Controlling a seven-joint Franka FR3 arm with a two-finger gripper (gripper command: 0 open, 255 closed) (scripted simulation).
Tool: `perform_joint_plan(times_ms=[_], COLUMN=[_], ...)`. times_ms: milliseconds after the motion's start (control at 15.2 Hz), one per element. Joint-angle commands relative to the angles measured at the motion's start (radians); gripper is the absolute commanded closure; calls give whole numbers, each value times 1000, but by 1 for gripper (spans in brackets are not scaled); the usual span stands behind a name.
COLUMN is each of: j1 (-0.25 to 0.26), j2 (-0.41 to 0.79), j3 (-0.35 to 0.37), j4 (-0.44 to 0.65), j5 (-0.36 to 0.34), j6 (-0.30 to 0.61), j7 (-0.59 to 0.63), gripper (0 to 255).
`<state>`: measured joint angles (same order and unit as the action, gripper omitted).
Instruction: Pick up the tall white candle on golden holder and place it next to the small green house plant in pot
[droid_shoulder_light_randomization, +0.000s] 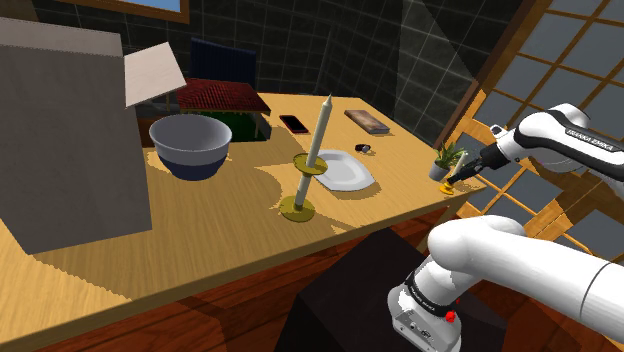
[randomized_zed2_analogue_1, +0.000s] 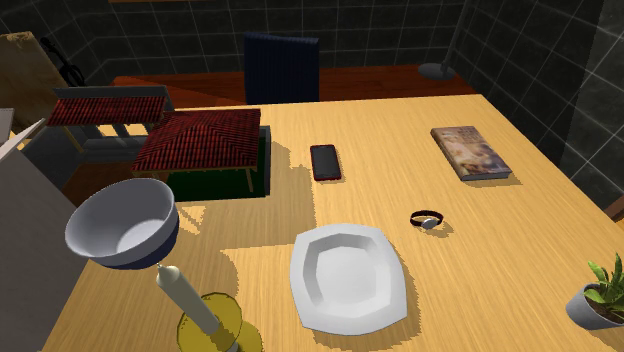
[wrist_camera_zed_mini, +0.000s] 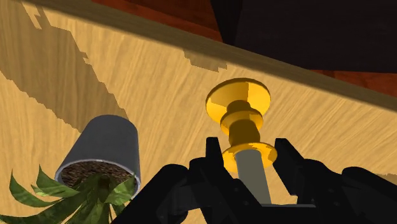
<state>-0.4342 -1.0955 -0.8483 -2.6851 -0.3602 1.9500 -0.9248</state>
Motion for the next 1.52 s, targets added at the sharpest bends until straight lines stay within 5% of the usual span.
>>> perform_joint_plan(times_ms=[0,594,660,990,1254,1452], j1=[-3,-4,-4,-4,-14,-14], j2=[8,10,10,10,-23,-23], j3=[-23,-30,-30,-30,27,27], j4=[-22,-29,-29,-29,75,75], j5=[-16,-20,-20,-20,21,21], j6=[30,38,38,38,-99,-99], j7=[-8,-10,-10,-10,-19,-19], gripper=[255,255,0,0,0,0])
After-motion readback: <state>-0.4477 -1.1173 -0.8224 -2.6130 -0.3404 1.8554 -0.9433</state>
